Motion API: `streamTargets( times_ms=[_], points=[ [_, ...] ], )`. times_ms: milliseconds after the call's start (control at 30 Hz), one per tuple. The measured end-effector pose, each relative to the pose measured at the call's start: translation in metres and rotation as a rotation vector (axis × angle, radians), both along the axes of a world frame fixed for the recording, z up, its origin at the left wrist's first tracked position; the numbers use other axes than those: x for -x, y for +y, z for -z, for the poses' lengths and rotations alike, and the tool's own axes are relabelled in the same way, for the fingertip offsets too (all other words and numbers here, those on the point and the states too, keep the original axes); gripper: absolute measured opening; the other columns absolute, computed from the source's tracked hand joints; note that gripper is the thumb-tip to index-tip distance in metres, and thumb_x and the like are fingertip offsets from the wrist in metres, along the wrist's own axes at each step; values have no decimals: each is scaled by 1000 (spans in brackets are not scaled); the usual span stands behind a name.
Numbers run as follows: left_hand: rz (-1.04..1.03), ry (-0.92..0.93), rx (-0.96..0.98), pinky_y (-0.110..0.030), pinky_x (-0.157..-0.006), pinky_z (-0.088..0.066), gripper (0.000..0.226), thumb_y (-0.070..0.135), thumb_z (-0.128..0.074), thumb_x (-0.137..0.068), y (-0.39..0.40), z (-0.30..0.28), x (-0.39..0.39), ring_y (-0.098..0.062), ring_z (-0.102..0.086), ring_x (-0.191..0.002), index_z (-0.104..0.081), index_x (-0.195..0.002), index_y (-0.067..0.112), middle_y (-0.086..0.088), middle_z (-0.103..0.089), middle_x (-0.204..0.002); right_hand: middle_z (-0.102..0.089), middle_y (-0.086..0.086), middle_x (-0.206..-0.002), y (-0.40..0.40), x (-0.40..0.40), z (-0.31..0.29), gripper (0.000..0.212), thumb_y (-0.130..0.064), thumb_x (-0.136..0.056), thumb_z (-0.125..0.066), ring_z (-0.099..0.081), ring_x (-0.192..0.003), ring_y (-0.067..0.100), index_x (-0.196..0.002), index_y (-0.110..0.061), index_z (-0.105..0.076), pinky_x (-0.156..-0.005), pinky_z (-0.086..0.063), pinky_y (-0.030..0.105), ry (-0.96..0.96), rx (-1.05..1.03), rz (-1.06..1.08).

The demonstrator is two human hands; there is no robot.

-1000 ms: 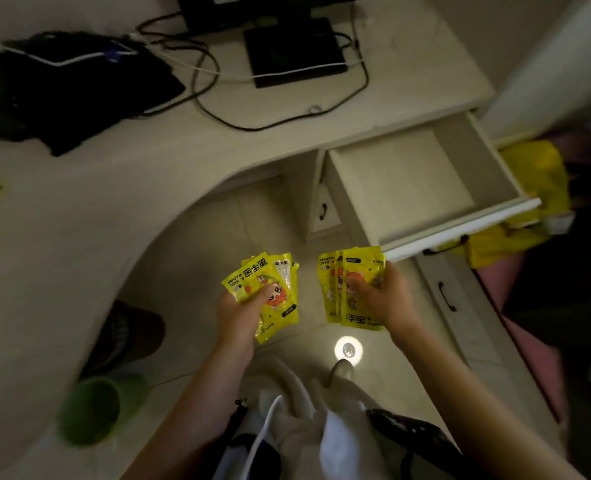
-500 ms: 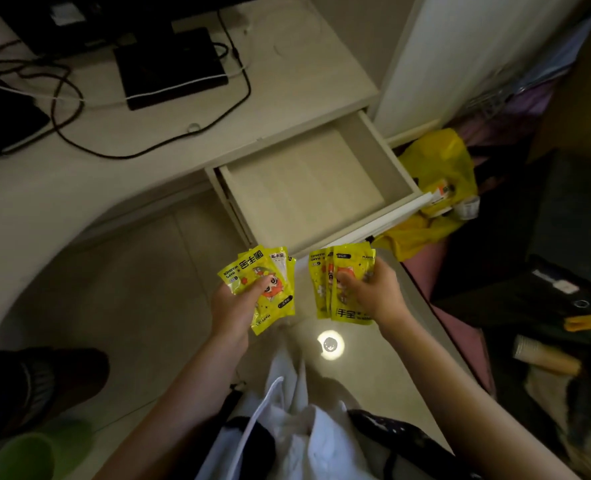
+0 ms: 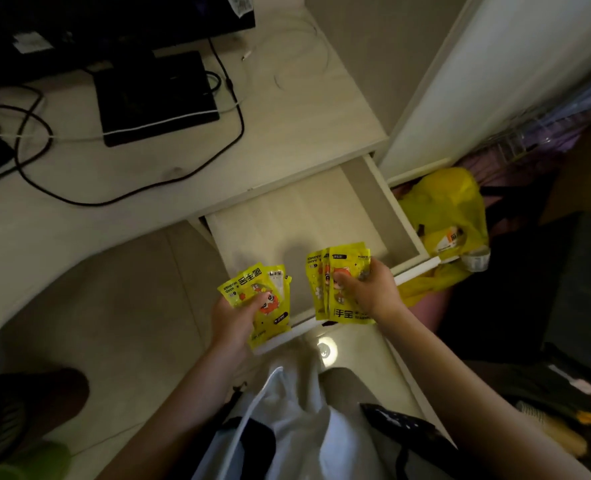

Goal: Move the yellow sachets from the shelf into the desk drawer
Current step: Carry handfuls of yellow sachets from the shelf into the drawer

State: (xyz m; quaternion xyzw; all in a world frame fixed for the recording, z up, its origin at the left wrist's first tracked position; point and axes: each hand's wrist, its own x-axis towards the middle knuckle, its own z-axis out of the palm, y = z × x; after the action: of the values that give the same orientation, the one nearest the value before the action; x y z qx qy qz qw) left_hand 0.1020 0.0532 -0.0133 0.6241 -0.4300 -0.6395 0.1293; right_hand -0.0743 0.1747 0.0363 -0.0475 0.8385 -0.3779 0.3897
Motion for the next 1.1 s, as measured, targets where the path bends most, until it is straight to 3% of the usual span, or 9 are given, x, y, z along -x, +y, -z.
streamTargets(
  times_ms=[133, 300, 400, 500, 567, 667, 833, 967, 1100],
  points=[
    [-53, -34, -29, -24, -62, -48, 28, 9, -78, -74, -6, 8, 17, -14, -65, -74, -65, -98, 17, 0, -69, -84, -68, 3, -98, -22, 23, 9, 33, -25, -82, -73, -67, -88, 22, -109, -15, -58, -82, -55, 37, -57, 5, -24],
    [-118, -106, -22, -25, -63, -47, 32, 11, -79, -74, -7, 22, 37, -17, -63, -77, -63, -101, 18, -2, -68, -89, -65, 3, -86, -48, 46, 25, 14, -17, -84, -70, -62, -77, 19, -81, -20, -57, -76, -53, 34, -128, -26, -132],
    [-138, -164, -30, -30, -72, -49, 38, 11, -80, -72, -7, 36, 48, -22, -65, -86, -62, -104, 16, -5, -69, -96, -70, 6, -95, -59, 55, 42, 20, -22, -83, -71, -65, -83, 21, -98, -11, -65, -71, -54, 29, -131, -55, -233],
    [-124, -224, -1, -23, -63, -48, 47, 7, -79, -71, -8, 54, 55, -22, -66, -88, -63, -116, 10, -9, -71, -102, -70, 12, -96, -69, 63, 59, 17, -13, -84, -69, -65, -73, 20, -100, -8, -64, -57, -54, 20, -163, -83, -359],
    [-75, -279, 41, -21, -63, -45, 46, 4, -77, -73, -10, 64, 60, -18, -63, -86, -62, -116, 8, -6, -69, -102, -72, 18, -97, -74, 67, 83, 13, -13, -81, -70, -69, -76, 27, -93, -11, -68, -67, -60, 36, -154, -93, -427],
    [-17, -347, 65, -26, -75, -43, 50, 4, -77, -72, -9, 82, 68, -19, -60, -88, -56, -117, 9, -3, -64, -98, -73, 11, -90, -71, 76, 142, 39, -35, -65, -75, -71, -80, 27, -96, -14, -69, -69, -60, 48, -162, -137, -484],
    [37, -409, 1, -23, -66, -43, 36, 13, -74, -77, -5, 115, 81, -19, -64, -90, -62, -111, 12, -1, -67, -97, -72, 3, -93, -77, 69, 151, 24, -27, -79, -73, -71, -81, 21, -99, -18, -65, -74, -60, 42, -186, -194, -490],
    [30, -406, -49, -21, -58, -39, 38, 7, -69, -83, -4, 130, 87, -15, -57, -90, -57, -119, 8, -5, -64, -105, -72, 3, -97, -75, 69, 169, 31, -37, -79, -71, -70, -85, 23, -104, -20, -65, -77, -59, 44, -186, -213, -487],
    [85, -386, -87, -28, -77, -44, 38, 5, -68, -83, -4, 139, 85, -23, -61, -106, -58, -120, 9, -9, -66, -113, -69, 7, -98, -70, 73, 178, 35, -35, -81, -71, -70, -86, 27, -105, -14, -58, -76, -59, 45, -240, -259, -476]
  ],
)
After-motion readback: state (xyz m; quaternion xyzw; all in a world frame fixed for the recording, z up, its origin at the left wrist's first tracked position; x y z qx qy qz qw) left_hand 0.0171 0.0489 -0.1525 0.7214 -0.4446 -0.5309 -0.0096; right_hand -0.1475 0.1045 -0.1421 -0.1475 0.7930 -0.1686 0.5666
